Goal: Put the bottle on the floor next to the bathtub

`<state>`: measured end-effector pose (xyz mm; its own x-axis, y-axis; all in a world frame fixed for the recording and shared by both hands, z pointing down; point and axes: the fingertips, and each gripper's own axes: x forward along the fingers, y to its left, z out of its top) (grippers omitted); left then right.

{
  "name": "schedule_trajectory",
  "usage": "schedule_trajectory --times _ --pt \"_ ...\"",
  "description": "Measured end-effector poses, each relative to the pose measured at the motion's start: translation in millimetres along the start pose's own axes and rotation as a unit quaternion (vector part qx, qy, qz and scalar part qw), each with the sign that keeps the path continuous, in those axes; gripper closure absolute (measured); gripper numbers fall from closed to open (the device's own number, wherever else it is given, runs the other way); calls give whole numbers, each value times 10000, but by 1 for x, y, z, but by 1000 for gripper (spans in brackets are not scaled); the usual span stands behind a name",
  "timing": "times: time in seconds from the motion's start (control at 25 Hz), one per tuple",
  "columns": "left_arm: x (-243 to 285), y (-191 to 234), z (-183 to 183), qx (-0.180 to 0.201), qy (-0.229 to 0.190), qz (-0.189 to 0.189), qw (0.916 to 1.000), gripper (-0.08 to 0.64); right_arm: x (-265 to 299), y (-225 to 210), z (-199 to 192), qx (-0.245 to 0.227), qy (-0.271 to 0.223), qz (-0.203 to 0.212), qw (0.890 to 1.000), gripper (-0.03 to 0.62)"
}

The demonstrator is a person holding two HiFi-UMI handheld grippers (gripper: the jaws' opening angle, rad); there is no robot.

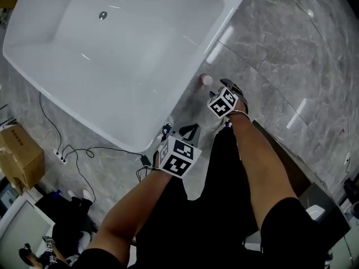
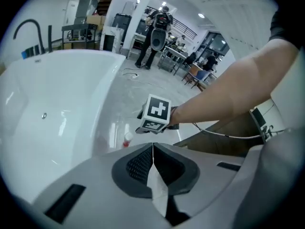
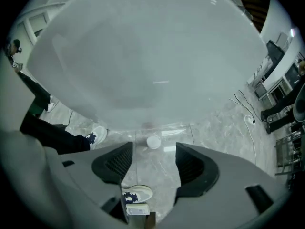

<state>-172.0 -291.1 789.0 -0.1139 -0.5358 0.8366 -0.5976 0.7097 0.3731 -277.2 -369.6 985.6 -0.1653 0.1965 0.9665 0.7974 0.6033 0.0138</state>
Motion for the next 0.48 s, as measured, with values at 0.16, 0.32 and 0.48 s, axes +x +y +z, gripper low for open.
schedule_trajectory --times 0.16,0.32,0.48 --pt "-45 0 11 466 -22 129 9988 543 -68 12 13 242 -369 167 9989 311" --pt "-80 7 28 341 -234 338 9986 543 -130 27 27 412 -664 308 9965 313" --pt "-114 11 46 113 -516 463 9975 543 -198 43 45 922 -1001 336 9901 452"
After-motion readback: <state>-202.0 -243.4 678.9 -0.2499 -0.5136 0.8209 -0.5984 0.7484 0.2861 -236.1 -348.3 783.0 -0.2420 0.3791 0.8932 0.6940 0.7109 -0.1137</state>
